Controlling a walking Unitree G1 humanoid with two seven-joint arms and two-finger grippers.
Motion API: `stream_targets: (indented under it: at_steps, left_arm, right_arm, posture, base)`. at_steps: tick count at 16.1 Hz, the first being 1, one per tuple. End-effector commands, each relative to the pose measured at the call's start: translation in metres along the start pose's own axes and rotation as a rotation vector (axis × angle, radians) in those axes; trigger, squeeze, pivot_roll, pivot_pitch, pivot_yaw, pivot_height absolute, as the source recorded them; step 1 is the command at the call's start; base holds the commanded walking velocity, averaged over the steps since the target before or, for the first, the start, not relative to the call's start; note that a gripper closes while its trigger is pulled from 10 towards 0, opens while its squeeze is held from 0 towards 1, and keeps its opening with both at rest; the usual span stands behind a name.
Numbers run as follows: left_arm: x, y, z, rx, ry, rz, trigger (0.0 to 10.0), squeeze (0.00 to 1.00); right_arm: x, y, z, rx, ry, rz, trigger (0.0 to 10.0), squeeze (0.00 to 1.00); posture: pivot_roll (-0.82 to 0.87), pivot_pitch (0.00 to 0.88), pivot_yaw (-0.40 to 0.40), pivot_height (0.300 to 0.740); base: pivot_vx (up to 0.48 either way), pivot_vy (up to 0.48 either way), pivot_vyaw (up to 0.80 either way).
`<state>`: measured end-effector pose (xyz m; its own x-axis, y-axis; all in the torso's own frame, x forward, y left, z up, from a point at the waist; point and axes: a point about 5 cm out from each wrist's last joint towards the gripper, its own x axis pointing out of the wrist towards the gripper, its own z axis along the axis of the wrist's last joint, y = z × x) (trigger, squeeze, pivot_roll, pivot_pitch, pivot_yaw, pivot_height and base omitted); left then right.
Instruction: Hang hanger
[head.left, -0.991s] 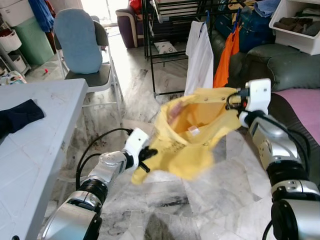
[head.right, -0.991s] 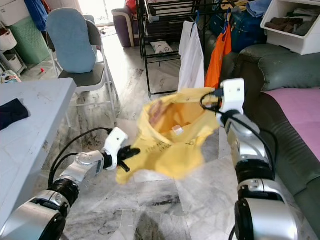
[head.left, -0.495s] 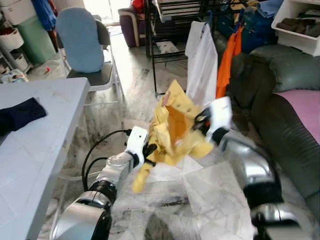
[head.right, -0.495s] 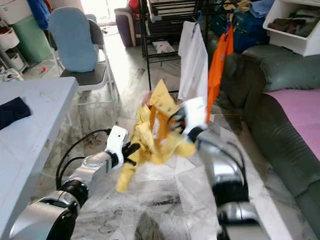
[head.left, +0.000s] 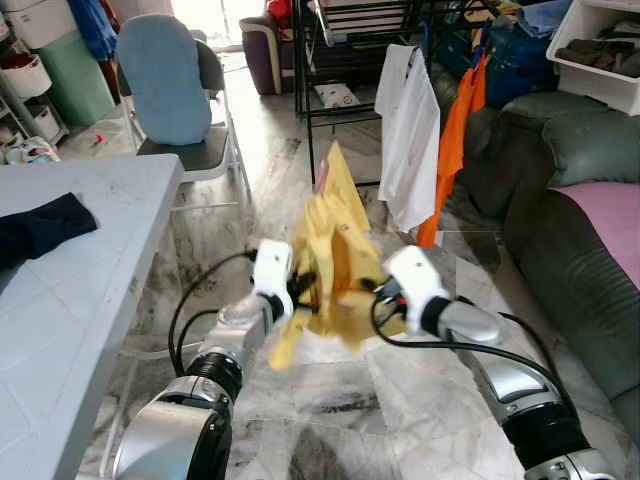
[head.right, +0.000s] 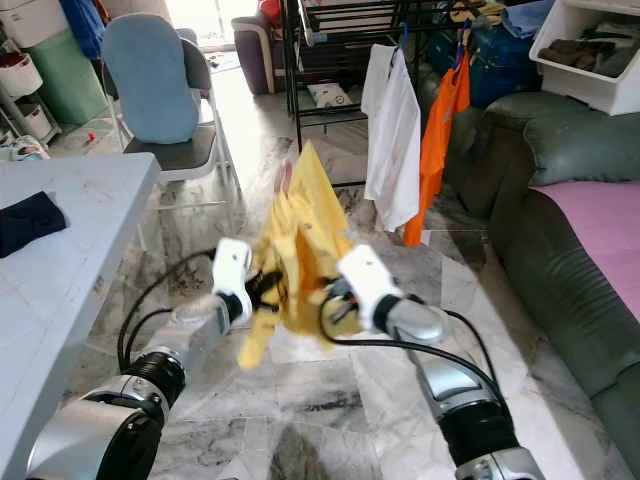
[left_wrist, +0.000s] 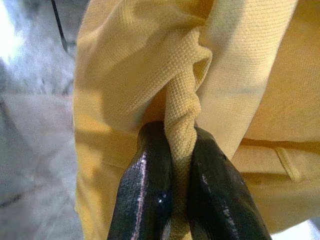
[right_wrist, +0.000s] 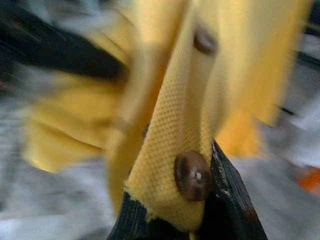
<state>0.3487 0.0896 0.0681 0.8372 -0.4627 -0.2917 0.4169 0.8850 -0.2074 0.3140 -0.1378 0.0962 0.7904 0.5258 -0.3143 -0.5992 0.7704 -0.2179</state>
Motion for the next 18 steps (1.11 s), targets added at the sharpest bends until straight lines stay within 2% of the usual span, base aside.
stream_targets:
  at_steps: [1,2,3,7,9,11,12,13,14,15,18]
  left_arm:
    - [-0.005,0.014,0.024,-0.005,-0.139,0.056,7.3,0.0]
    - [-0.01,0.017,0.023,-0.009,-0.166,0.06,8.0,0.0]
    - [-0.018,0.021,0.021,-0.019,-0.192,0.061,10.0,0.0]
    - [-0.039,0.034,0.012,-0.073,-0.207,0.141,10.0,0.0]
    - [-0.047,0.032,-0.002,-0.08,-0.178,0.153,10.0,0.0]
    - [-0.057,0.03,-0.011,-0.049,-0.164,0.155,10.0,0.0]
    - [-0.062,0.03,-0.016,-0.043,-0.165,0.176,10.0,0.0]
    - [-0.069,0.033,-0.02,-0.056,-0.176,0.251,10.0,0.0]
    - [-0.075,0.036,-0.024,-0.068,-0.18,0.311,10.0,0.0]
    - [-0.081,0.039,-0.027,-0.098,-0.205,0.347,10.0,0.0]
    - [-0.086,0.037,-0.034,-0.121,-0.177,0.335,10.0,0.0]
  right_arm:
    - [-0.004,-0.01,-0.005,0.03,0.0,-0.084,10.0,0.89]
    - [-0.007,-0.014,-0.008,0.075,-0.016,-0.117,10.0,1.0]
    - [-0.01,-0.015,-0.008,0.115,-0.052,-0.135,10.0,1.0]
    - [-0.009,-0.008,-0.007,0.124,-0.099,-0.061,10.0,1.0]
    - [-0.008,-0.002,-0.007,0.087,-0.123,0.008,10.0,1.0]
    - [-0.01,-0.004,-0.014,0.052,-0.103,-0.03,10.0,1.0]
    - [-0.011,-0.007,-0.017,0.064,-0.101,-0.069,10.0,1.0]
    - [-0.012,-0.009,-0.02,0.097,-0.111,-0.113,10.0,1.0]
    - [-0.013,-0.008,-0.022,0.104,-0.119,-0.137,10.0,1.0]
    - [-0.013,-0.005,-0.027,0.154,-0.122,-0.179,10.0,1.0]
    - [-0.012,0.007,-0.033,0.156,-0.11,-0.171,10.0,1.0]
  posture:
    - [-0.15,0.0,0.018,0.74]
    - [-0.14,0.0,0.016,0.74]
    - [-0.13,0.0,0.012,0.74]
    - [-0.1,0.0,-0.006,0.74]
    - [-0.09,0.0,-0.006,0.74]
    - [-0.09,0.0,-0.001,0.74]
    - [-0.09,0.0,0.004,0.74]
    - [-0.08,0.0,0.006,0.74]
    - [-0.08,0.0,0.01,0.74]
    - [-0.08,0.0,0.01,0.74]
    - [-0.08,0.0,0.007,0.74]
  base:
    - [0.0,0.0,0.0]
    - [0.0,0.0,0.0]
    - [0.0,0.0,0.0]
    - [0.0,0.0,0.0]
    - [0.0,0.0,0.0]
    - [0.0,0.0,0.0]
    - [0.0,0.0,0.0]
    - [0.0,0.0,0.0]
    - [0.0,0.0,0.0]
    - [0.0,0.0,0.0]
    - [0.0,0.0,0.0]
